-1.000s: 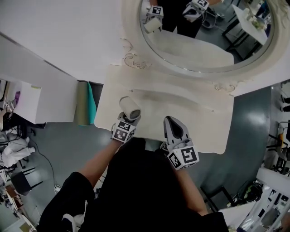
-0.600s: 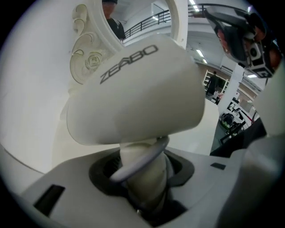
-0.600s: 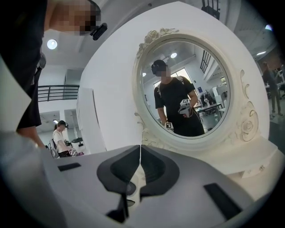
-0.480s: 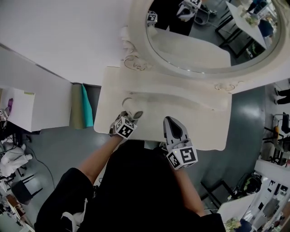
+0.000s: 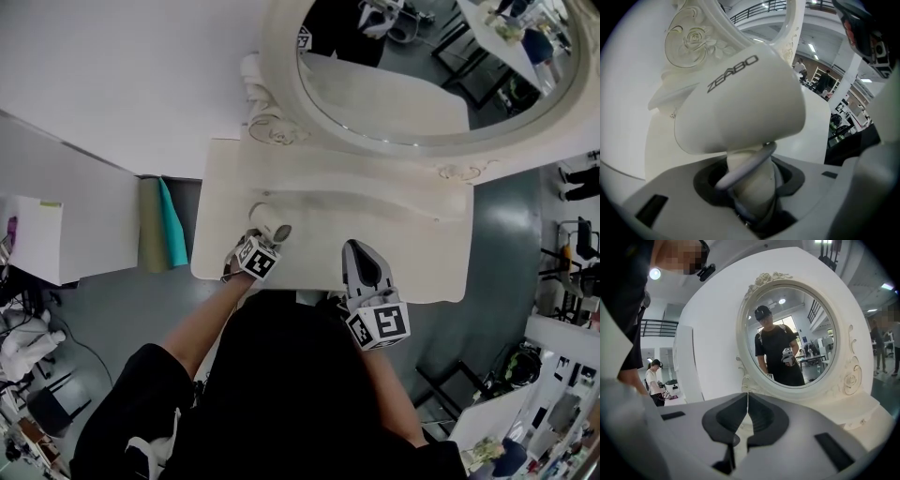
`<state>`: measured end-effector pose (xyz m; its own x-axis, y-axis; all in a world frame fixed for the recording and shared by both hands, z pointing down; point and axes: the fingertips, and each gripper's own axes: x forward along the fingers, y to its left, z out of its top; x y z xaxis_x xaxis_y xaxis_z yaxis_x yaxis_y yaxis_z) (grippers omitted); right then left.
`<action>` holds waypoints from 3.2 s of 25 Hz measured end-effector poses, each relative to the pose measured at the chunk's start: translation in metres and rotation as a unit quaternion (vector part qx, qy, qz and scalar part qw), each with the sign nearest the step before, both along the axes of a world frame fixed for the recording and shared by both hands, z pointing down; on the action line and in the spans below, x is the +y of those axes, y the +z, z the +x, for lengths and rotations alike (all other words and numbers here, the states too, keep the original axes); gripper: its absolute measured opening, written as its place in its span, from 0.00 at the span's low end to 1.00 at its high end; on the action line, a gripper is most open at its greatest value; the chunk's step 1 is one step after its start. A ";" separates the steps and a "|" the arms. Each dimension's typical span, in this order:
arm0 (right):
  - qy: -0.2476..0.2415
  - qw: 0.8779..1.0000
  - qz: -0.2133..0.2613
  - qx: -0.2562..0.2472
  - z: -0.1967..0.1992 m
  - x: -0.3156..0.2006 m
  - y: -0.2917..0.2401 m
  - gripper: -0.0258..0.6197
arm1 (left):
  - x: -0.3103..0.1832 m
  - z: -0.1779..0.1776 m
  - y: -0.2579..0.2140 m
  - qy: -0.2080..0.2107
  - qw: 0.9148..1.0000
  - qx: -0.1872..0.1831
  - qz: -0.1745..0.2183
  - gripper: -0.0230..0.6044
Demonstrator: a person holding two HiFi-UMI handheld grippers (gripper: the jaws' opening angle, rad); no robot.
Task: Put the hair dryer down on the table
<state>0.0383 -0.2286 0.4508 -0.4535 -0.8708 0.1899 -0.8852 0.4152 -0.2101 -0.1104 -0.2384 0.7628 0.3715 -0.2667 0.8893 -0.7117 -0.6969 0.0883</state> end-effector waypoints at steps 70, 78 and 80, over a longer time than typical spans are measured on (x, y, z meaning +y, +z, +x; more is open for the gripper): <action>-0.074 0.996 -0.042 0.006 -0.046 -0.005 0.037 0.07 | -0.010 -0.005 -0.070 -0.049 0.994 0.085 0.047 0.45; -0.093 0.995 -0.028 0.023 -0.061 -0.018 0.028 0.07 | -0.018 -0.007 -0.138 -0.110 0.978 0.144 0.105 0.45; -0.094 0.995 -0.022 0.035 -0.065 -0.023 0.026 0.07 | -0.017 -0.010 -0.157 -0.118 0.973 0.155 0.125 0.45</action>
<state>-0.0270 -0.2516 0.4766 -0.5919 -0.7622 0.2620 -0.8058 0.5664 -0.1728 -0.1204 -0.2550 0.6062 0.5143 -0.5711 0.6397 -0.8204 -0.5450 0.1730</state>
